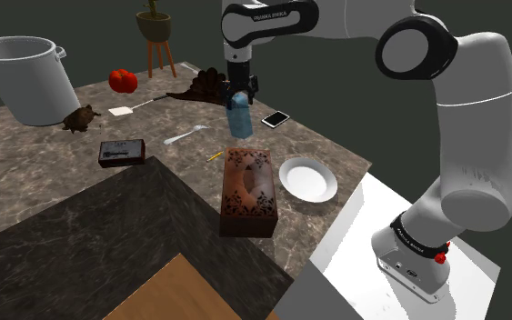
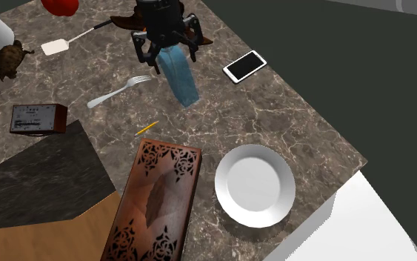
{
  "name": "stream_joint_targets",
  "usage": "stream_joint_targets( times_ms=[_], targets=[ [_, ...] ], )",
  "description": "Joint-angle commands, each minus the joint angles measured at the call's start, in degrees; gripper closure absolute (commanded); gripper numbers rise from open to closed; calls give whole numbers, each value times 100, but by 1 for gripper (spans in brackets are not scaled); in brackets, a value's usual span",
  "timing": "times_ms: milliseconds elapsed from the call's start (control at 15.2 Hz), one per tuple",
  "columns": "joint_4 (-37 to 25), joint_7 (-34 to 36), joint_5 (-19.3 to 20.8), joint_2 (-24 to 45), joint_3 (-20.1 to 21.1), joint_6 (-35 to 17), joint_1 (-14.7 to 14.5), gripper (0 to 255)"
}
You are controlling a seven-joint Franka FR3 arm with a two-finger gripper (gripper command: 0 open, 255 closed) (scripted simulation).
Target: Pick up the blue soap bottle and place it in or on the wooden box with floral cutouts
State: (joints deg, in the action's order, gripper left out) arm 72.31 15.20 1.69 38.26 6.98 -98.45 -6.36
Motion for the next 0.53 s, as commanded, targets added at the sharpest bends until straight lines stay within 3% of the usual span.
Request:
stream_joint_targets(
  times_ms=[0, 132, 198, 462],
  targets=[
    [14, -1, 2, 15, -4, -3, 3, 0],
    [14, -1, 2, 15, -4, -3, 3, 0],
    [1, -4, 3, 20, -5, 5, 4, 255],
    [17, -9, 2, 6, -5, 4, 9, 255]
  ],
)
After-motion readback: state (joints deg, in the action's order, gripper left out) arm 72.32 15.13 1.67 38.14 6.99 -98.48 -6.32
